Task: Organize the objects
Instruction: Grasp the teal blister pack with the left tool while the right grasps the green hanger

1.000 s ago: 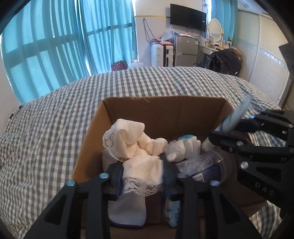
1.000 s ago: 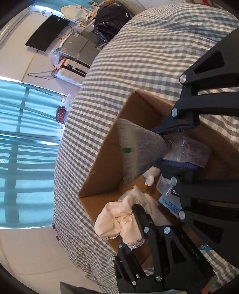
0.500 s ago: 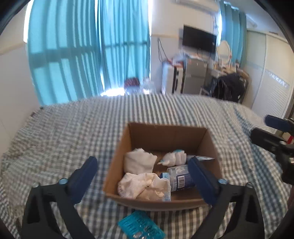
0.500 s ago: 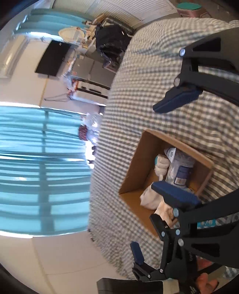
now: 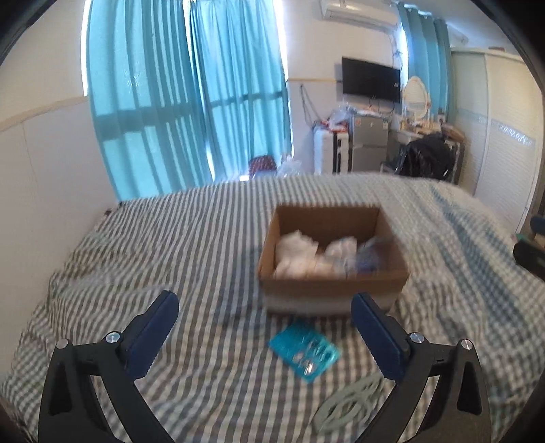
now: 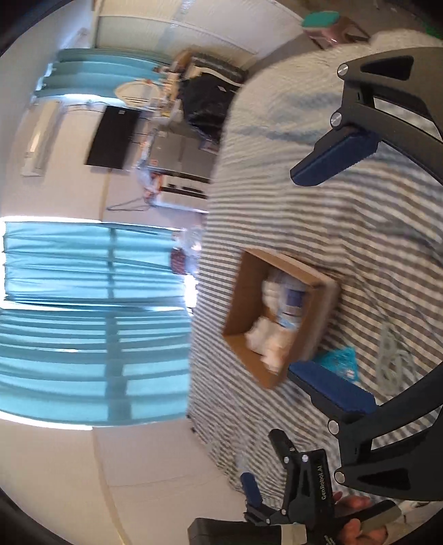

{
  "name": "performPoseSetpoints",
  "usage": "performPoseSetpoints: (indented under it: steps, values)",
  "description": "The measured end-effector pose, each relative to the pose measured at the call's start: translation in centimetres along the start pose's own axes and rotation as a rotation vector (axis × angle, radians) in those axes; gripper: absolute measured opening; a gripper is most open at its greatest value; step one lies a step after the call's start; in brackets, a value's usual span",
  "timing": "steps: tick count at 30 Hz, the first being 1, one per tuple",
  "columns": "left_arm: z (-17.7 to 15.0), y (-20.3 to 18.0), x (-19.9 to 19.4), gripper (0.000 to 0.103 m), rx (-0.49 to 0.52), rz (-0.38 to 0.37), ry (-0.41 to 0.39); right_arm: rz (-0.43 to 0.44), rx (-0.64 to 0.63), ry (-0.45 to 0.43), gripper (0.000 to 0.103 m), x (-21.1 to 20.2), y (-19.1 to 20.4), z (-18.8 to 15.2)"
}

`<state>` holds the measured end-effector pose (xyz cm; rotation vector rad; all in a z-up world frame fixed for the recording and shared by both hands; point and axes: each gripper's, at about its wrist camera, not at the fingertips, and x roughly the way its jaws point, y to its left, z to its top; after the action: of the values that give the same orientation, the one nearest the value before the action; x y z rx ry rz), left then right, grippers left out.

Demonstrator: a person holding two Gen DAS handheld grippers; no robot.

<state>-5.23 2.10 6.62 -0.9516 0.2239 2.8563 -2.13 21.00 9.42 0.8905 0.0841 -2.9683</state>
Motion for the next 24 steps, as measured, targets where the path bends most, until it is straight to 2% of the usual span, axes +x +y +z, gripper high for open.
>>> performPoseSetpoints:
  steps: [2,5,8,11,13,16,19,20,24]
  values:
    - [-2.5,0.3,1.0,0.103,-0.022,0.030,0.024,0.013,0.021,0.048,0.103,1.5,0.8,-2.9]
    - [-6.0,0.6,3.0,0.103,-0.084,0.035,0.064,0.011,0.070,0.125,0.103,4.7,1.5,-7.2]
    - [-9.0,0.8,4.6,0.103,-0.119,0.025,0.106,0.032,0.095,0.229,0.103,7.8,2.7,-10.6]
    - [-11.3,1.2,6.2,0.103,-0.114,0.062,0.159,0.043,0.072,0.294,0.103,9.9,4.2,-12.6]
    - [-11.9,1.6,6.7,0.103,-0.109,0.087,0.173,0.041,0.037,0.313,0.103,11.0,5.4,-13.2]
    - [-12.1,2.5,6.4,0.103,-0.139,0.085,0.157,0.071,0.031,0.358,0.103,12.6,7.4,-14.3]
    - [-12.0,2.9,6.2,0.103,-0.123,0.202,0.136,0.098,0.032,0.411,0.103,14.2,9.4,-15.5]
    - [-12.1,3.1,6.3,0.103,-0.127,0.211,0.139,0.102,0.028,0.419,0.103,14.6,9.9,-15.6]
    - [-12.5,4.1,6.5,0.103,-0.179,0.181,0.158,0.140,0.005,0.482,0.103,16.6,12.5,-16.8]
